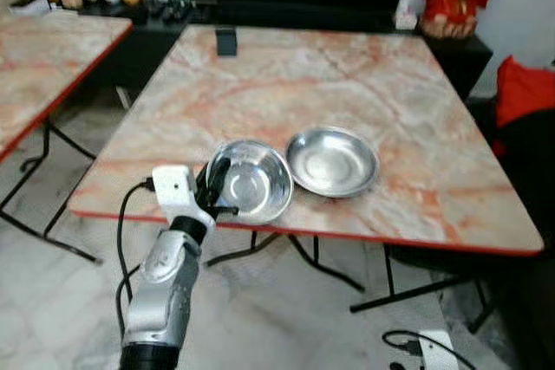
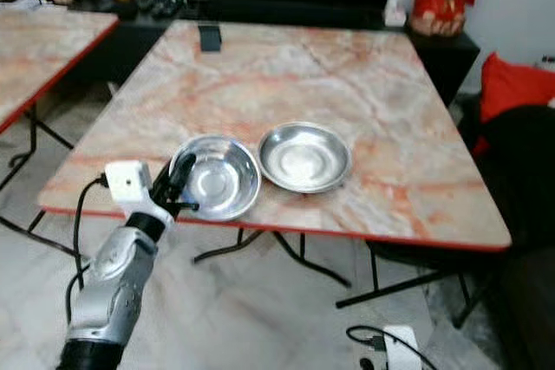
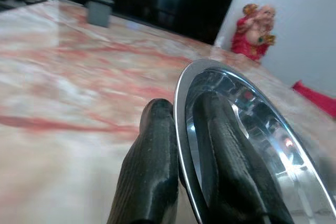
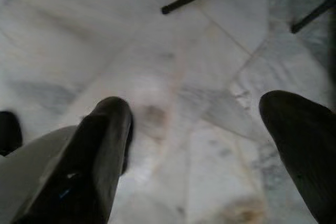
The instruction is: Setting the table
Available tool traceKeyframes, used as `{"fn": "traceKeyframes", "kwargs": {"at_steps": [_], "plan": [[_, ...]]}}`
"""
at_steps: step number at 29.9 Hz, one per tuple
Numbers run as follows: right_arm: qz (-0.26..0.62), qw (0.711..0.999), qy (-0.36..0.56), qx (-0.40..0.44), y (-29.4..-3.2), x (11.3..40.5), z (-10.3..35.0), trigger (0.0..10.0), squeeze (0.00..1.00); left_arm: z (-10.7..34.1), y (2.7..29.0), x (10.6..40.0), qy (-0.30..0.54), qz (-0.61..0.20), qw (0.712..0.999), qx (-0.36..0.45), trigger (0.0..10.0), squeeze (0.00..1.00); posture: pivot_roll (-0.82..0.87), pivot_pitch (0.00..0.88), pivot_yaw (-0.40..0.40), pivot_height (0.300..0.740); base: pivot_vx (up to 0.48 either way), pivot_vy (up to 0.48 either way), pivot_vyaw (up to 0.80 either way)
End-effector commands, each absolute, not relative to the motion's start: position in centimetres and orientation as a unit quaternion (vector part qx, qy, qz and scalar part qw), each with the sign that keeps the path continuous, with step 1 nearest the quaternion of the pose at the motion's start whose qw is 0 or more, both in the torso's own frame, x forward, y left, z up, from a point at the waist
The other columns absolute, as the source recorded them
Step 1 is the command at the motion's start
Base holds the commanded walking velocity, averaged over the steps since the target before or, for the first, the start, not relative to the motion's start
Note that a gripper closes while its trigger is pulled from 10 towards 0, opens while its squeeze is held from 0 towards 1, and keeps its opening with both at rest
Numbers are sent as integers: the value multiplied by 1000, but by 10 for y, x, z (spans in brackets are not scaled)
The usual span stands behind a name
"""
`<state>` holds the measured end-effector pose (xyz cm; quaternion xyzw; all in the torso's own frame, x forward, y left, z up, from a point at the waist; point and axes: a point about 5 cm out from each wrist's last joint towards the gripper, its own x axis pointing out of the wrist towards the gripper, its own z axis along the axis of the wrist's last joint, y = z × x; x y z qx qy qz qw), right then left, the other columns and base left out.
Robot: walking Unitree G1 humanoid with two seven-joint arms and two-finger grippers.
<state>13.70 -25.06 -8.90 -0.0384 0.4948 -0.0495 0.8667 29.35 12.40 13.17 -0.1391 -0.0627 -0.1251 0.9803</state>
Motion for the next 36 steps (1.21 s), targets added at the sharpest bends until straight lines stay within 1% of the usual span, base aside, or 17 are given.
{"fn": "traceKeyframes", "kwargs": {"at_steps": [1,10,14,19,22,25,29,31,36], "plan": [[-47,869,491,-39,-249,140,-88,10000,0,138,129,294,-78,-121,981,-130,10000,0,50,0,-56,740,0,-266,0],[-47,869,491,-42,-249,140,-88,10000,0,138,130,294,-77,-121,982,-124,10000,0,54,0,-58,740,0,-270,0],[-46,869,491,-42,-249,140,-88,10000,0,137,136,291,-71,-127,984,-108,10000,0,54,0,-57,740,0,-267,0],[-46,869,491,-42,-249,140,-88,10000,0,142,167,292,-75,-114,989,-63,10000,0,66,0,-62,740,0,-267,0],[-44,869,491,-43,-249,140,-88,10000,0,145,180,295,-80,-96,991,-56,10000,0,70,0,-65,740,0,-266,0],[-44,869,491,-44,-250,141,-88,10000,0,146,184,296,-78,-94,991,-51,10000,0,71,0,-67,740,0,-264,0],[-44,869,491,-45,-250,141,-88,10000,0,144,188,296,-74,-81,993,-54,10000,0,66,0,-67,740,0,-65,0],[-44,869,491,-45,-250,141,-88,10000,0,142,188,296,-68,-79,991,-84,10000,0,63,0,-68,740,0,0,0],[-44,869,491,-46,-251,141,-88,10000,0,142,187,295,-70,-82,988,-108,10000,0,65,0,-70,740,0,0,0]]}}
